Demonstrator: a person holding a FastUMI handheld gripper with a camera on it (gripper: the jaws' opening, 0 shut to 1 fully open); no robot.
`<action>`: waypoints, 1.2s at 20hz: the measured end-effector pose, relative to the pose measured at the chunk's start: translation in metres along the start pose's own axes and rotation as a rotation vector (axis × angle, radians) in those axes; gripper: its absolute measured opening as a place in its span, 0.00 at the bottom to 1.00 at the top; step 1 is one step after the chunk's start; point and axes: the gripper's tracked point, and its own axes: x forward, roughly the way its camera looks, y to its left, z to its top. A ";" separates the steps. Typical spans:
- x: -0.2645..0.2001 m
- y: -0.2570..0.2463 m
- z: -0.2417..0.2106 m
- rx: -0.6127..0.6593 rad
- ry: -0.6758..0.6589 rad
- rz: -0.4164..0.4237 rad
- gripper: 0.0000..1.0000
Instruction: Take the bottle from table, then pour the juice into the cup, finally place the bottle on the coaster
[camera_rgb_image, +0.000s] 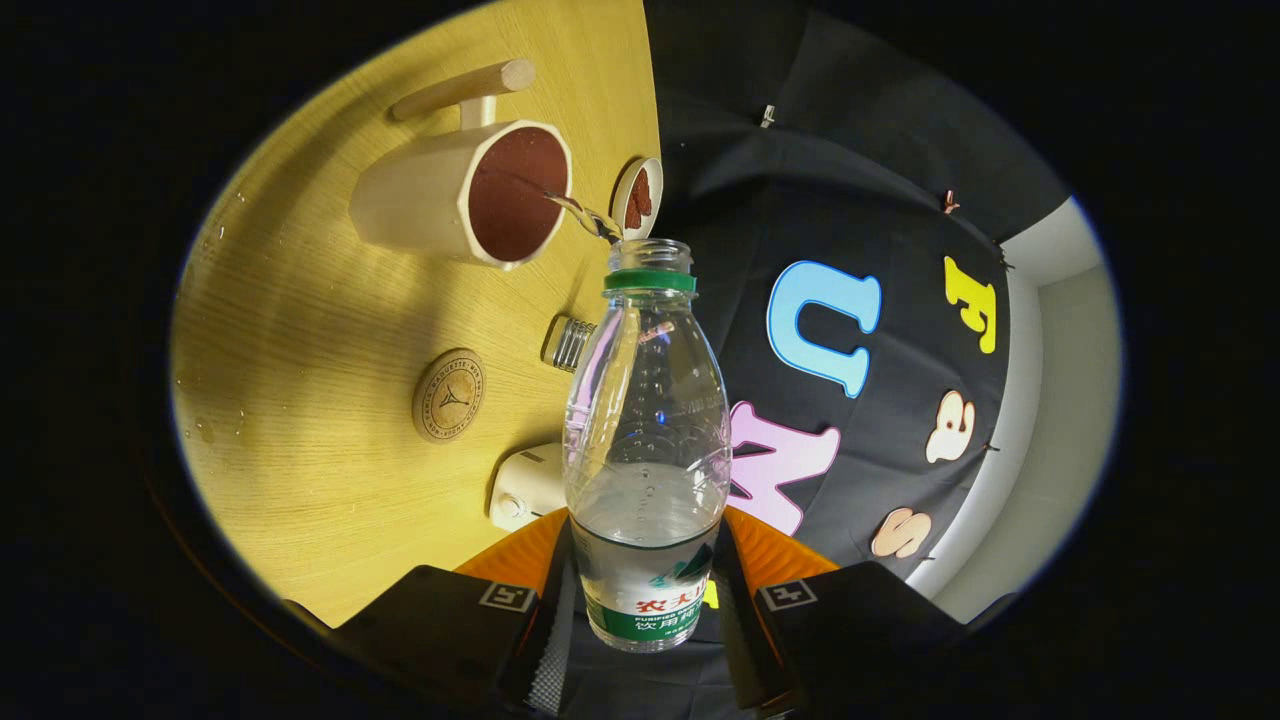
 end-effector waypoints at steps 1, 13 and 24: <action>0.000 0.000 -0.001 -0.007 -0.001 -0.003 0.66; 0.008 -0.007 0.003 -0.076 -0.029 -0.017 0.66; 0.006 -0.020 0.005 -0.151 -0.043 -0.046 0.66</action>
